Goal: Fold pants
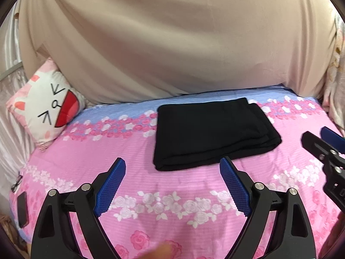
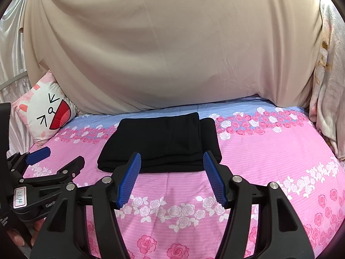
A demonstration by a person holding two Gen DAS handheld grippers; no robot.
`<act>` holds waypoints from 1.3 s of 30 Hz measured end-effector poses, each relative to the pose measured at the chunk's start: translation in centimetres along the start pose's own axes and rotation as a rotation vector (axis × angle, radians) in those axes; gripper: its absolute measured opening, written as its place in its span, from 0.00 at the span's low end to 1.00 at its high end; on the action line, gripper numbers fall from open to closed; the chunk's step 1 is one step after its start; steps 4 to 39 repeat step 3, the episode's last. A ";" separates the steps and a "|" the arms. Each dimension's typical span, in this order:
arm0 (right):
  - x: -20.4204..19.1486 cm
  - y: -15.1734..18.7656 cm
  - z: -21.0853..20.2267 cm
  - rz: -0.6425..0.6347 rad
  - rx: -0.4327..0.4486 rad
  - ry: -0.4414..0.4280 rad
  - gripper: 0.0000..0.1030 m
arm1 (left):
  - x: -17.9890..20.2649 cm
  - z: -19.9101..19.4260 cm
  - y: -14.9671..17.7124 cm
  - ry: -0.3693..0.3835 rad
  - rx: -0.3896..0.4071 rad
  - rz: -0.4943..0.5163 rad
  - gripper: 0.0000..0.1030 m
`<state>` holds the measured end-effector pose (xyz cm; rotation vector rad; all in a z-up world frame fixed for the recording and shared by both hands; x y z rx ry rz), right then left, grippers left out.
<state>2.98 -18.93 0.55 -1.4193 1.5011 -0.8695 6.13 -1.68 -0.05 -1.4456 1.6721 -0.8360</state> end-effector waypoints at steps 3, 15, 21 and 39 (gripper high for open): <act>0.1 0.1 0.0 0.003 -0.002 0.002 0.57 | -0.1 0.0 0.1 -0.008 0.001 -0.003 0.84; 0.1 0.1 0.0 0.003 -0.002 0.002 0.57 | -0.1 0.0 0.1 -0.008 0.001 -0.003 0.84; 0.1 0.1 0.0 0.003 -0.002 0.002 0.57 | -0.1 0.0 0.1 -0.008 0.001 -0.003 0.84; 0.1 0.1 0.0 0.003 -0.002 0.002 0.57 | -0.1 0.0 0.1 -0.008 0.001 -0.003 0.84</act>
Point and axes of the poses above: each gripper's, at about its wrist camera, not at the fingertips, and z roughly the way its jaws point, x to its right, y to its underside, the point moved 1 cm from there along z, roughly the way its jaws point, and after that the axes turned 7 degrees about x, right-handed, at the moved point
